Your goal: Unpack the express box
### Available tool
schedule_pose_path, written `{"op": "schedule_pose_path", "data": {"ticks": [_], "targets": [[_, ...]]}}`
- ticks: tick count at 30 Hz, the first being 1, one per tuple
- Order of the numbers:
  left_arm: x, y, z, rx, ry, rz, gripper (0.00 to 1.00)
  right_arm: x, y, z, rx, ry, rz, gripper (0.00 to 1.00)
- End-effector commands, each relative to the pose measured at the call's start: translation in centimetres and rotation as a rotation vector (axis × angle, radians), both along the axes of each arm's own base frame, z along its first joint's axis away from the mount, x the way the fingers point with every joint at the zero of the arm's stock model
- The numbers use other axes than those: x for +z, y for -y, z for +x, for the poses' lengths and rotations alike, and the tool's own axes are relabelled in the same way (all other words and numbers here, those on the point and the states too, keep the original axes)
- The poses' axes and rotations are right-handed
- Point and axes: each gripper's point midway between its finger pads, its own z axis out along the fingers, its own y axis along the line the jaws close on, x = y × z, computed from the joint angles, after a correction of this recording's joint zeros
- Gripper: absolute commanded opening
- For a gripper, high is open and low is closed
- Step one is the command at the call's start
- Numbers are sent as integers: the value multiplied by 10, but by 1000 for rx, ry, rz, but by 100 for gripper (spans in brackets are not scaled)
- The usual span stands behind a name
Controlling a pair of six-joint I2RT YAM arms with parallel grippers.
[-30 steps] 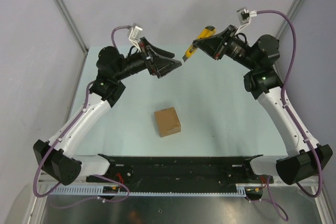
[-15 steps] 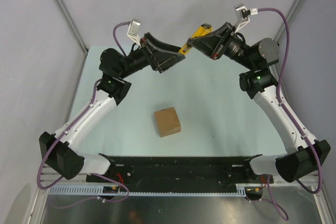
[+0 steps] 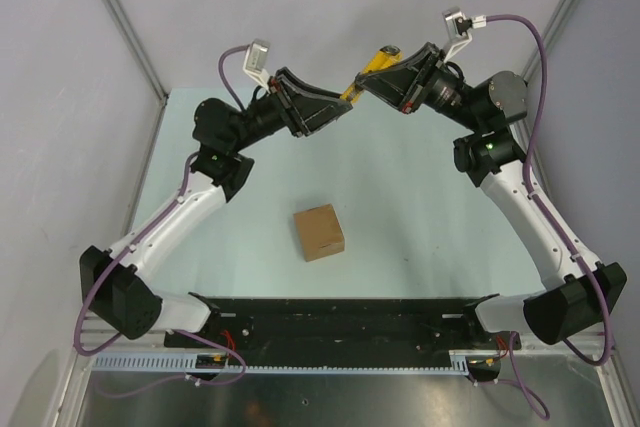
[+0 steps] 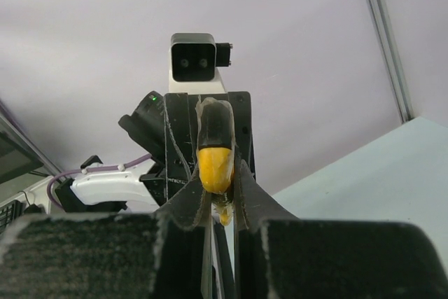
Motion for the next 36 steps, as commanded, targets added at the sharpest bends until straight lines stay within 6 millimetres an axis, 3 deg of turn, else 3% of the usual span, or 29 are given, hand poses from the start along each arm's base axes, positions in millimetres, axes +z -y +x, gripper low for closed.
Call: {"op": "schedule_pose_path", "data": {"ticks": [1, 2, 5, 6, 9, 11, 12, 13, 16, 22, 28, 36], "targets": [[-2, 2, -5, -32, 8, -10, 41, 12, 2, -7, 8, 52, 18, 0], [-2, 2, -6, -34, 6, -9, 38, 12, 2, -7, 9, 51, 19, 0], [2, 3, -5, -37, 13, -15, 17, 11, 0, -7, 16, 43, 16, 0], [4, 3, -5, -36, 16, -19, 1, 8, 0, -6, 15, 30, 11, 0], [6, 2, -6, -40, 37, -12, 0, -1, 1, -1, 13, -19, -14, 2], [2, -2, -2, -30, 35, -5, 0, -9, 4, 3, 2, -53, -40, 20], [-1, -3, -4, -48, 43, 11, 0, -10, 6, 2, -5, -58, -46, 33], [-5, -6, -1, -48, 42, 23, 0, -13, 9, 4, -16, -67, -56, 62], [-19, -13, -3, -95, 64, 81, 0, -16, 14, -7, -4, -42, -101, 83], [-43, -18, -24, -242, 93, 180, 0, -25, 26, -48, 101, 24, -208, 88], [-49, -18, -38, -314, 135, 218, 0, -29, 26, -56, 181, -67, -205, 86], [-51, -14, -41, -344, 155, 229, 0, -40, 22, -58, 218, -148, -223, 82]]}}
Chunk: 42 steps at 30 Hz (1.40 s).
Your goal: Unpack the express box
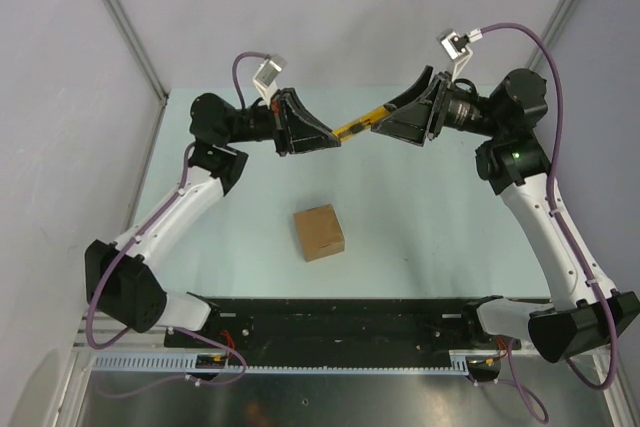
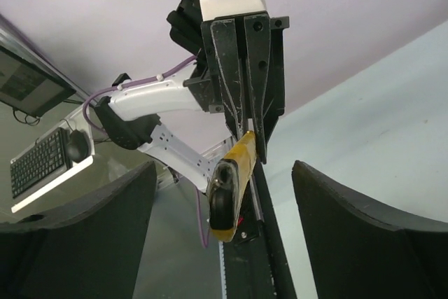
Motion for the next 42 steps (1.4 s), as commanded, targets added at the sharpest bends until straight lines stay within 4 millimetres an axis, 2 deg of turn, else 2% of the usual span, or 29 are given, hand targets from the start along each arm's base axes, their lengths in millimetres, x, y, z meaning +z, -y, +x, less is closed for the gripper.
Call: {"op": "schedule_pose_path", "data": {"ticks": [1, 8, 12, 16, 21, 26, 32, 39, 42], "targets": [[3, 3, -8, -48, 63, 1, 0, 0, -3, -13, 51, -35, -14, 79], [-14, 7, 4, 4, 12, 10, 0, -24, -9, -7, 29, -136, -67, 72], [-15, 6, 10, 64, 0, 7, 0, -32, -11, 3, -49, -147, -88, 68], [-18, 3, 9, 101, -22, 7, 0, -36, -7, 12, -130, -137, -105, 70], [-20, 1, 8, 135, -40, 8, 0, -45, -8, 15, -136, -165, -126, 71], [-24, 2, 9, 149, -87, 21, 0, -61, -14, 18, -136, -199, -167, 64], [-26, 5, 1, 119, -132, 29, 0, -55, -28, 12, -86, -192, -138, 60], [-25, 8, -2, 110, -151, 30, 0, -38, -33, 10, -61, -175, -54, 67], [-27, 7, -2, 119, -152, 28, 0, -33, -34, 11, -60, -164, -35, 64]]}}
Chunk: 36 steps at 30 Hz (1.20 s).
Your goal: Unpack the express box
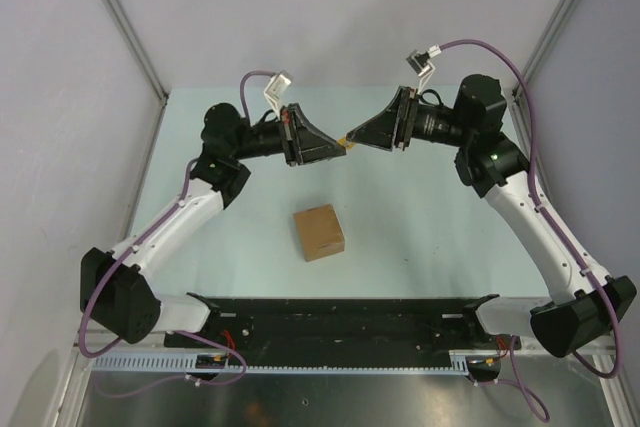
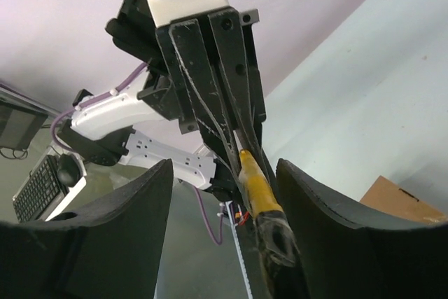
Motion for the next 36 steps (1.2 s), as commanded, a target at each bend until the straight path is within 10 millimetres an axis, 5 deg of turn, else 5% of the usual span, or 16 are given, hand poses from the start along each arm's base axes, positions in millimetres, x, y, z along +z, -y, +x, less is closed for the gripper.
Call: {"op": "schedule_pose_path", "data": {"ticks": [1, 9, 27, 36], "targets": [[13, -3, -10, 3, 27, -26, 0, 23, -1, -3, 11, 61, 68, 63], [14, -5, -4, 34, 41, -30, 0, 19, -2, -4, 23, 62, 62, 52], [16, -7, 2, 57, 37, -30, 0, 7, -5, -3, 44, 64, 25, 59], [13, -7, 5, 70, 25, -26, 0, 1, -4, -1, 35, 56, 8, 44]]}}
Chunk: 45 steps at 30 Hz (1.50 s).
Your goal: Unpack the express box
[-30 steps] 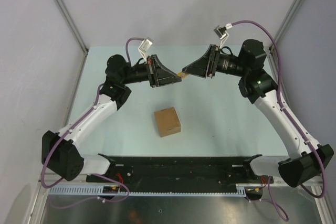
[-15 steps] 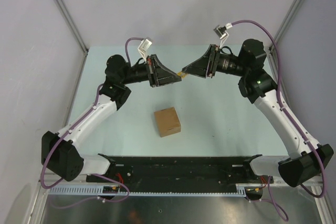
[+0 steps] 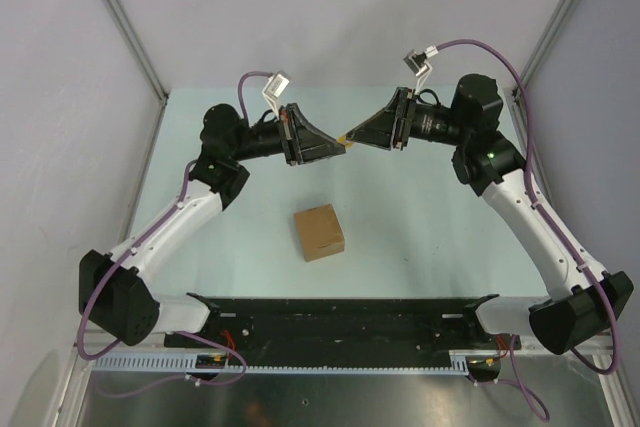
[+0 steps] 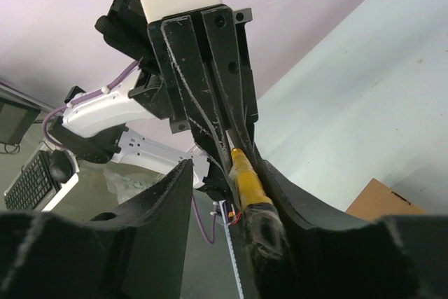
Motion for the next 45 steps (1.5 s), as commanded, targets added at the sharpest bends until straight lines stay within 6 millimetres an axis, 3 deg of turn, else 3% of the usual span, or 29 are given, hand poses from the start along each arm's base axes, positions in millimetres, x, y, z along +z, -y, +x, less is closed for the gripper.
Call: {"op": "schedule_pose_path", "data": {"ticks": [1, 6, 9, 11, 15, 18, 19, 20, 22, 23, 25, 30, 35, 38, 40, 42, 43, 45], "targets": [[12, -5, 0, 30, 34, -21, 0, 2, -2, -4, 19, 27, 1, 42], [8, -5, -1, 24, 28, -16, 0, 2, -3, -3, 22, 26, 4, 23], [8, -5, -2, 24, 31, -16, 1, 1, -4, -1, 22, 17, 4, 0], [8, -5, 0, 27, 38, -14, 19, -2, -5, 0, 19, 12, -2, 0], [3, -12, 5, 60, 44, -9, 67, -8, 0, 9, -39, 14, -28, 0], [-5, -33, 25, 178, 4, -13, 81, -22, 6, 21, -127, 13, -87, 0], [-4, -50, 41, 281, -8, -27, 83, -28, 9, 25, -155, 46, -121, 0], [-10, -61, 50, 351, -60, -28, 84, -40, 12, 27, -184, 21, -166, 0], [-43, -93, 77, 534, -186, 10, 86, -59, 18, 41, -304, 31, -261, 0], [-80, -118, 94, 718, -316, 103, 86, -76, 28, 53, -401, 45, -353, 0], [-112, -139, 98, 836, -397, 203, 87, -99, 26, 53, -441, 37, -448, 0], [-173, -146, 70, 839, -533, 310, 87, -132, 28, 59, -505, 23, -533, 0], [-240, -154, 28, 850, -621, 524, 87, -176, 29, 47, -494, -23, -625, 0], [-261, -150, 10, 811, -617, 609, 87, -192, 29, 44, -496, -47, -653, 0], [-259, -130, -4, 679, -464, 685, 87, -206, 29, 41, -496, -75, -669, 0], [-252, -118, -12, 657, -312, 775, 90, -214, 30, 41, -494, -91, -679, 0], [-254, -106, -26, 615, -235, 833, 91, -216, 30, 41, -495, -96, -682, 0], [-263, -102, -36, 594, -244, 865, 90, -219, 30, 42, -496, -99, -690, 0]]}}
